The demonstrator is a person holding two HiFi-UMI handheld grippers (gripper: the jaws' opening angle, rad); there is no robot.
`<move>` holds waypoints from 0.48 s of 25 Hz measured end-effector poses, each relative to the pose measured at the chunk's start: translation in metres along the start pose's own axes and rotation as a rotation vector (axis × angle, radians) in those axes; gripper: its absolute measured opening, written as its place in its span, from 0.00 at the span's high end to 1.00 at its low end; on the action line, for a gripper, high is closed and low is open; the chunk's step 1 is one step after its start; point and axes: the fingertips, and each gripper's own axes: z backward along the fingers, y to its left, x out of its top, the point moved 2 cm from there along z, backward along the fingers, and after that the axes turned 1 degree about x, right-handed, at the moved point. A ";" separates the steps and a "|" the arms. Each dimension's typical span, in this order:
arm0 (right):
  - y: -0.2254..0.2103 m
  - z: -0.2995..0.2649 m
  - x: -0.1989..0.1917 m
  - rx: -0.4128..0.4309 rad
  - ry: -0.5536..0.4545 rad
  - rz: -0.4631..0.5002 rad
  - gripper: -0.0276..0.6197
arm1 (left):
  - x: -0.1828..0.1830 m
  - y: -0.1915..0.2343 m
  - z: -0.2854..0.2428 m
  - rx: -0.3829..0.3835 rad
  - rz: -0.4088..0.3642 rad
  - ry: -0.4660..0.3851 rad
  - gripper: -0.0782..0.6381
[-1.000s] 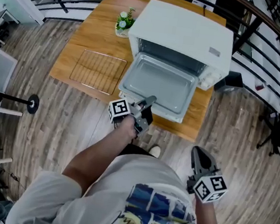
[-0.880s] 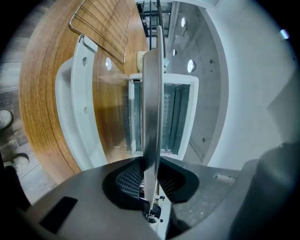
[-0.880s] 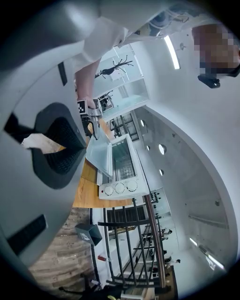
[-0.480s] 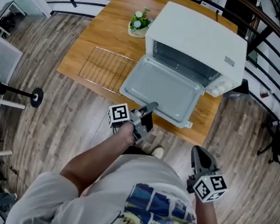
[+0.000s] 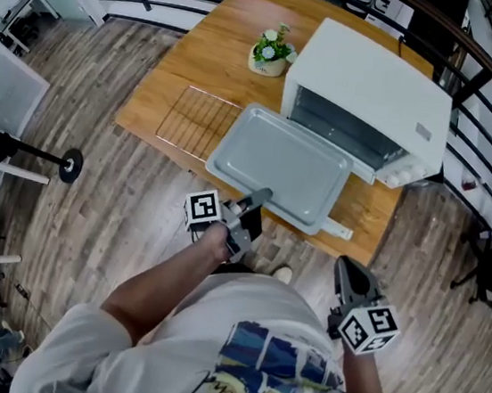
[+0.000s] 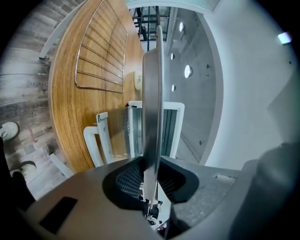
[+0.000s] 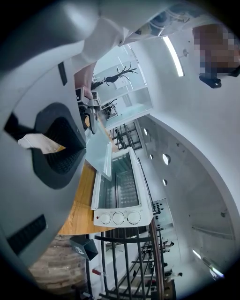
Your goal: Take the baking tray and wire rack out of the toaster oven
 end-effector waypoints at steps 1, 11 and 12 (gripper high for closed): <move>0.003 -0.004 0.001 0.002 0.001 0.003 0.95 | 0.004 0.000 0.005 -0.002 0.000 -0.003 0.79; 0.034 -0.038 0.011 0.007 0.009 0.020 0.95 | 0.056 -0.004 0.054 -0.016 0.000 -0.037 0.79; 0.037 -0.042 0.012 0.008 0.010 0.021 0.95 | 0.062 -0.003 0.058 -0.015 0.000 -0.041 0.79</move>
